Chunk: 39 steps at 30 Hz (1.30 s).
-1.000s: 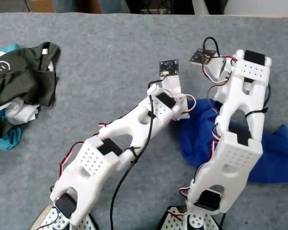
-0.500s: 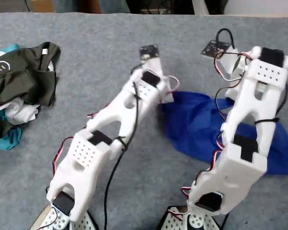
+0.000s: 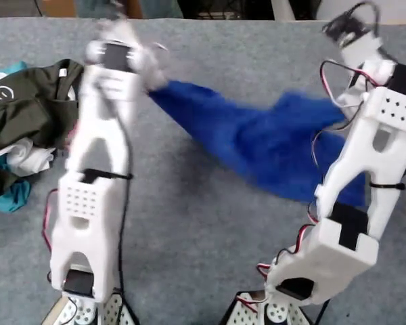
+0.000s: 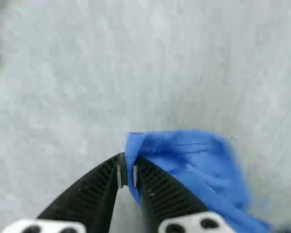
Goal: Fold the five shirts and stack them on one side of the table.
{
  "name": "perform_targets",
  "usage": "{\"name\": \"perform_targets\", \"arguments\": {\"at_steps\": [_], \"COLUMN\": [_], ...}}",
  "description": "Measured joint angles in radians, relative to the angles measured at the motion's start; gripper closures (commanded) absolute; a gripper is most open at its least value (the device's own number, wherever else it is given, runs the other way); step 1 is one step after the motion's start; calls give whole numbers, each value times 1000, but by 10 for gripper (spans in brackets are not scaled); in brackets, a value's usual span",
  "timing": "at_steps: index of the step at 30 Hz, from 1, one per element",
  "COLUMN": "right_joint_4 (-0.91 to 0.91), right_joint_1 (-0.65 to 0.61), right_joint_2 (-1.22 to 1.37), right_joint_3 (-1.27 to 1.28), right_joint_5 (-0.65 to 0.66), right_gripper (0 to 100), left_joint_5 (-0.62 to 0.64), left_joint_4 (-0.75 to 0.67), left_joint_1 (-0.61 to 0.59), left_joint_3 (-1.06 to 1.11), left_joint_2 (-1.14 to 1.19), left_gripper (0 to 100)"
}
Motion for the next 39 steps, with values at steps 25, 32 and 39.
{"name": "perform_targets", "arguments": {"at_steps": [25,32,39], "right_joint_4": [207,-6,-296], "right_joint_1": [-249,-601,-893], "right_joint_2": [-325,-193,20], "right_joint_3": [-264,370,617], "right_joint_5": [-397,-327,-256], "right_gripper": [958,837,832], "left_joint_5": [-244,-416,-689], "left_joint_4": [28,-92,-222], "left_joint_1": [-230,-545,-801], "left_joint_3": [572,1238,1784], "left_joint_2": [-1102,-1321,-1491], "left_gripper": [971,971,971]}}
